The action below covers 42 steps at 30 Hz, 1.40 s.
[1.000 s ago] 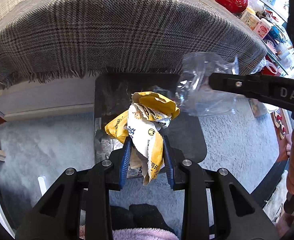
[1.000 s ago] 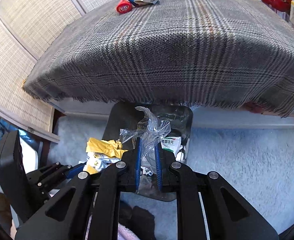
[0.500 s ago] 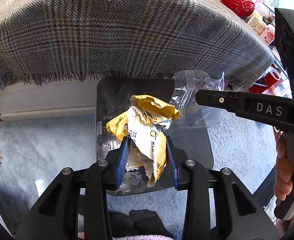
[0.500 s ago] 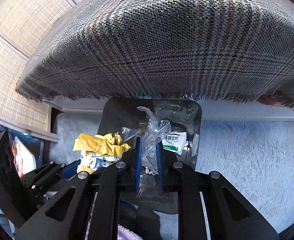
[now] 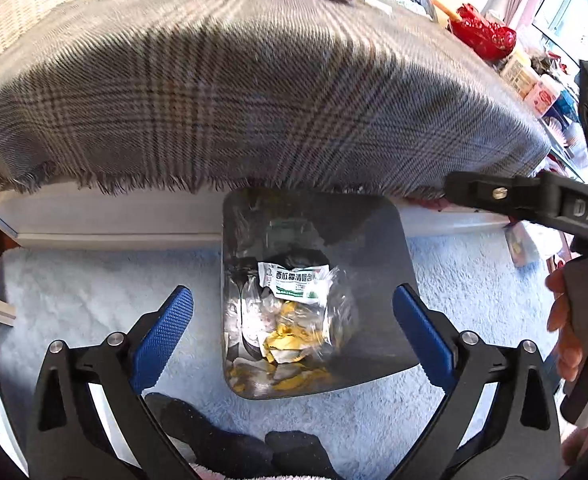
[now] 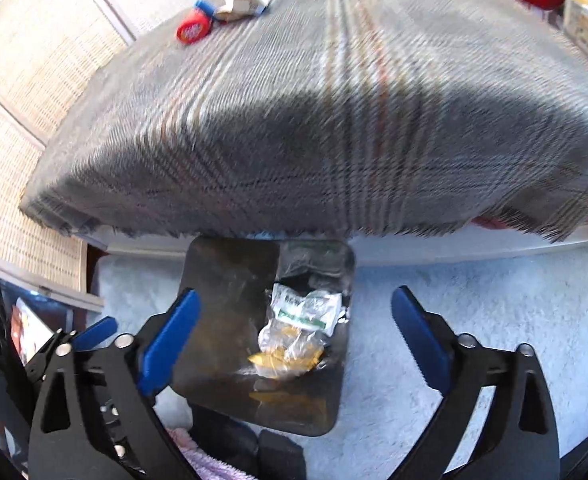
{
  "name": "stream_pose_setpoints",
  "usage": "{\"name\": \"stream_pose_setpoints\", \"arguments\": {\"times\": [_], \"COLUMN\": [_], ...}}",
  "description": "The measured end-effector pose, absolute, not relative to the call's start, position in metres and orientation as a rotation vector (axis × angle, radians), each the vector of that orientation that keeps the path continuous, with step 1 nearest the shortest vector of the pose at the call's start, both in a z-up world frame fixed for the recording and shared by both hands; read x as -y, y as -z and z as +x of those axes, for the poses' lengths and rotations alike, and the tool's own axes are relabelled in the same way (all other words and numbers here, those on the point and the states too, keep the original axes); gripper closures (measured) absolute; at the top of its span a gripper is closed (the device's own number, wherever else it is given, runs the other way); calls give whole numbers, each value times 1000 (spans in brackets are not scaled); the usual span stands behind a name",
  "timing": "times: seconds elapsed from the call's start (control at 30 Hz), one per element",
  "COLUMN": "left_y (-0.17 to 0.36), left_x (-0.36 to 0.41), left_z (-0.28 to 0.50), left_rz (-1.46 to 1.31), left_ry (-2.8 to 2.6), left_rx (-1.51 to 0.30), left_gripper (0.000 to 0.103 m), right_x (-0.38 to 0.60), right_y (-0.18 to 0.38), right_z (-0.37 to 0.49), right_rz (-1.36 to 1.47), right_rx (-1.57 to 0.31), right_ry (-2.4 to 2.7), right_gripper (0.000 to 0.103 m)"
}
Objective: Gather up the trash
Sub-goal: 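Move both tools back toward the red canister on the table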
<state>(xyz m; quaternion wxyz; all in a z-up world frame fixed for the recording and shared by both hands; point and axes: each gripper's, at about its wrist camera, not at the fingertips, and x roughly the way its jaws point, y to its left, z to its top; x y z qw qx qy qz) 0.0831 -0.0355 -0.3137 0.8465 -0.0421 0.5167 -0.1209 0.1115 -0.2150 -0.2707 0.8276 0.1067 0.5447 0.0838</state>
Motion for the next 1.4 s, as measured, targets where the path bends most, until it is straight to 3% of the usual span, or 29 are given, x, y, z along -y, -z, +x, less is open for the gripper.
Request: {"name": "stream_pose_setpoints", "arguments": {"times": [0.77, 1.4], "left_y": [201, 180], "left_x": [29, 22], "left_z": [82, 190], "left_rz": [-9, 31], "left_ry": [266, 254], "left_rx": [-864, -839], "left_gripper": [8, 8], "right_x": [259, 233], "right_y": [150, 138], "right_z": [107, 192], "right_rz": [249, 170], "right_rx": [-884, -834], "right_ry": [-157, -173], "right_gripper": [3, 3]}}
